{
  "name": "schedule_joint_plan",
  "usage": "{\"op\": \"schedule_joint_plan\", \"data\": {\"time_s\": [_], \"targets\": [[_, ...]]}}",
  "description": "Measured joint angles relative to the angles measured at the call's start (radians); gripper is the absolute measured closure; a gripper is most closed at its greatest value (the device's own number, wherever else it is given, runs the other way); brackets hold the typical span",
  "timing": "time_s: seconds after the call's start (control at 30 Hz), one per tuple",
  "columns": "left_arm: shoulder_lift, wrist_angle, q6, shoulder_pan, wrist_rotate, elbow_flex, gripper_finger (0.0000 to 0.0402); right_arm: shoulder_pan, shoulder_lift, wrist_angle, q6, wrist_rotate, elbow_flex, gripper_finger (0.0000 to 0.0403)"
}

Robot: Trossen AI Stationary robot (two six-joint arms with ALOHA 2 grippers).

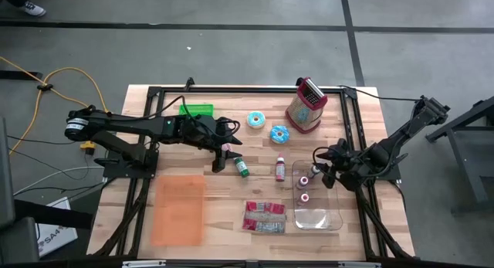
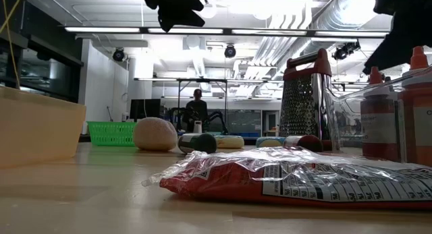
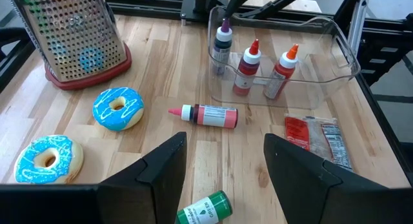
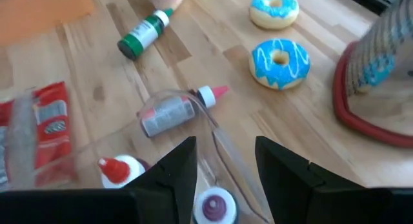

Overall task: Pick & Place Food Item
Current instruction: Put the pink paint bottle into the transparent bin

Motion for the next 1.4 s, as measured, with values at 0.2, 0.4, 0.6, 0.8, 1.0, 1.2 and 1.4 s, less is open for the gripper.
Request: {"op": "schedule_joint_plan", "data": {"time_s": [0.2, 0.4, 0.6, 0.8, 1.0, 1.2, 1.4], "targets": [[0.0, 0.0, 0.0, 0.0, 0.0, 0.0, 0.0202, -0.045, 0.0, 0.118, -0.068, -0.029, 0.0, 0.0257], [0.0, 0.0, 0.0, 0.0, 0.0, 0.0, 0.0202, -0.172, 0.0, 0.219, -0.136, -0.145, 0.0, 0.026], [0.0, 0.0, 0.0, 0.0, 0.0, 0.0, 0.0202, -0.306, 0.0, 0.358, -0.262, -0.267, 0.0, 0.0268], [0.0, 0.0, 0.0, 0.0, 0.0, 0.0, 0.0202, -0.413, 0.024, 0.48, -0.391, -0.384, 0.001, 0.027], [0.0, 0.0, 0.0, 0.0, 0.0, 0.0, 0.0202, -0.491, 0.095, 0.592, -0.422, -0.475, 0.001, 0.027], [0.0, 0.0, 0.0, 0.0, 0.0, 0.0, 0.0202, -0.559, 0.175, 0.668, -0.415, -0.59, 0.005, 0.027], [0.0, 0.0, 0.0, 0.0, 0.0, 0.0, 0.0202, -0.59, 0.256, 0.611, -0.448, -0.66, 0.114, 0.027]]}}
